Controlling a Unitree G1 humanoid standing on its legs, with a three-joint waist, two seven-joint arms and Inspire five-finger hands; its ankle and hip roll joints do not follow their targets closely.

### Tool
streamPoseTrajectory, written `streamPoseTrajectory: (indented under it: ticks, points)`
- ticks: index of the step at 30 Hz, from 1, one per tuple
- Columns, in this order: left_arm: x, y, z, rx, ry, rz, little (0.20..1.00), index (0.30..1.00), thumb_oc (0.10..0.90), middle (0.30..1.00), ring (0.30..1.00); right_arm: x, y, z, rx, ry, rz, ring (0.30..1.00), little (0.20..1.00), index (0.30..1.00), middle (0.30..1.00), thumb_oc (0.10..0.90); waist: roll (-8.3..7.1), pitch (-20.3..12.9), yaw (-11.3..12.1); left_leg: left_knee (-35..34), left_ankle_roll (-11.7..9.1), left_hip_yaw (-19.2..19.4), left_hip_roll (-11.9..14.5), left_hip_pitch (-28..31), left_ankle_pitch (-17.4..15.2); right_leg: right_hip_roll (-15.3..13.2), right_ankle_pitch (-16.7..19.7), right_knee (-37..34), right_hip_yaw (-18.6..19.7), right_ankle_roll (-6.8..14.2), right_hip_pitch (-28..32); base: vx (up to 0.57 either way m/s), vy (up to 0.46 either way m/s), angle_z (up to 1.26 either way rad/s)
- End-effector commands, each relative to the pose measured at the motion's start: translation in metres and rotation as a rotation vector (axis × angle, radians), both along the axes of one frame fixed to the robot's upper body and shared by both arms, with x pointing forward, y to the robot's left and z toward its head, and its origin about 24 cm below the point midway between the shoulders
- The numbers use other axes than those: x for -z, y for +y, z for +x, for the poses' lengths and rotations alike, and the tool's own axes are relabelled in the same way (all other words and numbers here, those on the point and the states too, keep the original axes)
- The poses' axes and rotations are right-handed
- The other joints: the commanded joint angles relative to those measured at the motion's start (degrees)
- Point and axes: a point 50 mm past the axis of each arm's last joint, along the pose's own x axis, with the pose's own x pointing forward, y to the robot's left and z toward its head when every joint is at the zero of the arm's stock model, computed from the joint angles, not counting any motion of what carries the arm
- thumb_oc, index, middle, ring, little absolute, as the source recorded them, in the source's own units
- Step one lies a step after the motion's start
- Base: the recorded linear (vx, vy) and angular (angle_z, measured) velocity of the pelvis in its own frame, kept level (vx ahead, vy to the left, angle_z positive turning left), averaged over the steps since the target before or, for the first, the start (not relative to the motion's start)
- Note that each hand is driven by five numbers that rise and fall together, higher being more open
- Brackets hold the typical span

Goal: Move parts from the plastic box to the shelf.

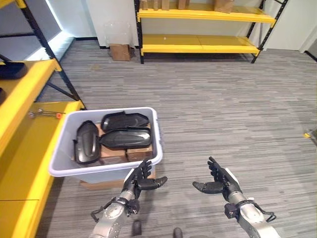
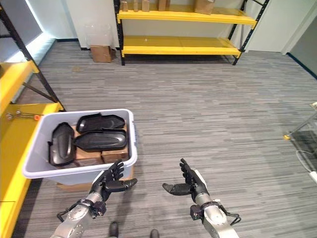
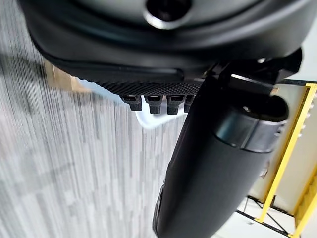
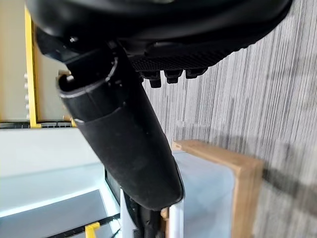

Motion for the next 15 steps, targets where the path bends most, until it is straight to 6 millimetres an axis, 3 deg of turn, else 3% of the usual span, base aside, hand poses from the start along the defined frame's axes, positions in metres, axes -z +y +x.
streamPoseTrajectory:
  ticks: [1,7,15]
  points:
    - [-0.041,0.005,0.023,0.034,-0.236,0.018,1.0,1.0,0.9,1.0,1.0,-0.034,0.011,0.011,-0.033,-0.199,0.053,1.0,1.0,1.0,1.0,0.9,-3.62,-4.2,1.1,6.7,1.3,1.2,0.9,-3.5,-6.8,-16.1,8.2,-4.7,-1.9,8.1,2.4,0.03,0.134,-0.08]
    - [-0.041,0.012,0.021,-0.003,-0.232,0.026,1.0,1.0,0.9,1.0,1.0,-0.034,0.013,0.011,-0.038,-0.202,0.043,1.0,1.0,1.0,1.0,0.9,-4.95,-5.0,1.5,5.6,2.1,1.8,0.0,-2.0,-7.4,-17.3,10.4,-4.6,-2.9,9.1,2.7,0.02,0.063,-0.07]
    - [-0.037,0.022,0.012,-0.055,-0.214,0.017,1.0,1.0,0.9,1.0,1.0,-0.052,0.011,0.016,-0.072,-0.291,-0.032,1.0,1.0,1.0,1.0,0.9,-5.28,-5.9,2.1,3.2,1.5,1.2,1.1,-0.3,-6.5,-16.3,8.4,-6.1,-4.5,8.8,4.6,0.01,-0.012,-0.05]
